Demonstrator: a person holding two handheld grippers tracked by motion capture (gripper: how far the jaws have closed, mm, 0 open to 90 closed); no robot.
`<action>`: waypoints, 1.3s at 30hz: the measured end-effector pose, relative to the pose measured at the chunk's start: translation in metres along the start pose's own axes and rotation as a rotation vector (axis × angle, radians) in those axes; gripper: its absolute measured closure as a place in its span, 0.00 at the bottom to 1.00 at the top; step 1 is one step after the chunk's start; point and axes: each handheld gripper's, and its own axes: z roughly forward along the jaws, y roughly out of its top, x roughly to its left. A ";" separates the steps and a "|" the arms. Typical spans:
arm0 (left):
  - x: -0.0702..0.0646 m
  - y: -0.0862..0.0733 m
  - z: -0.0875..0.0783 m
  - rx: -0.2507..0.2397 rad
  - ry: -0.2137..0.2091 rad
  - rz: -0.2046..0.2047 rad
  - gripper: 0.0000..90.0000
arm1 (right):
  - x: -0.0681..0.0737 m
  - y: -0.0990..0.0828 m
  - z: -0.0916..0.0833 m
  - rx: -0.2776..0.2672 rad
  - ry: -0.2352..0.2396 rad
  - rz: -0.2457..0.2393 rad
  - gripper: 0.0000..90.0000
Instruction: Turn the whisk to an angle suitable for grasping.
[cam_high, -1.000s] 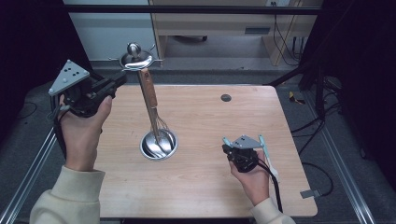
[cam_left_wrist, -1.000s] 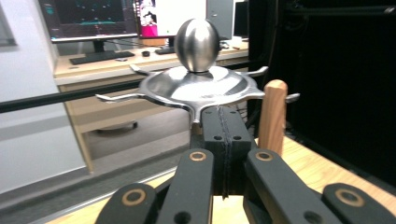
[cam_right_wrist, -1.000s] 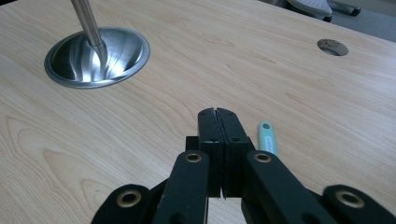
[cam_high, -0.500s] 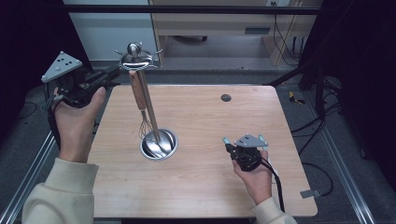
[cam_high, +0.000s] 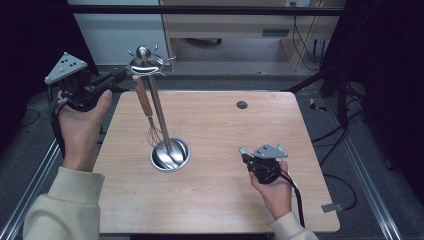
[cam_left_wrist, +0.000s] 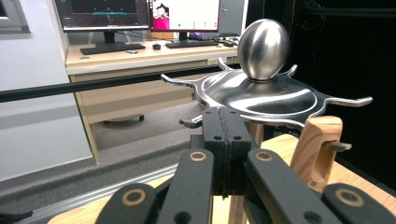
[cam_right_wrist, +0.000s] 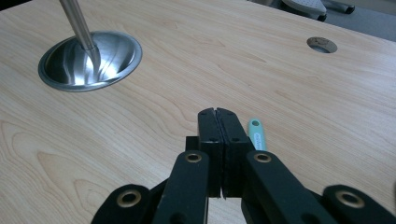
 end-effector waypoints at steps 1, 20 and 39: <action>0.001 0.000 0.001 0.000 0.000 -0.001 1.00 | 0.000 0.000 0.000 0.000 0.000 -0.002 1.00; 0.020 0.007 0.015 0.019 -0.024 -0.025 1.00 | -0.003 0.000 -0.001 0.000 0.001 0.000 1.00; 0.034 -0.033 -0.028 0.041 0.039 -0.003 1.00 | -0.038 0.019 0.003 0.143 -0.042 -0.011 0.99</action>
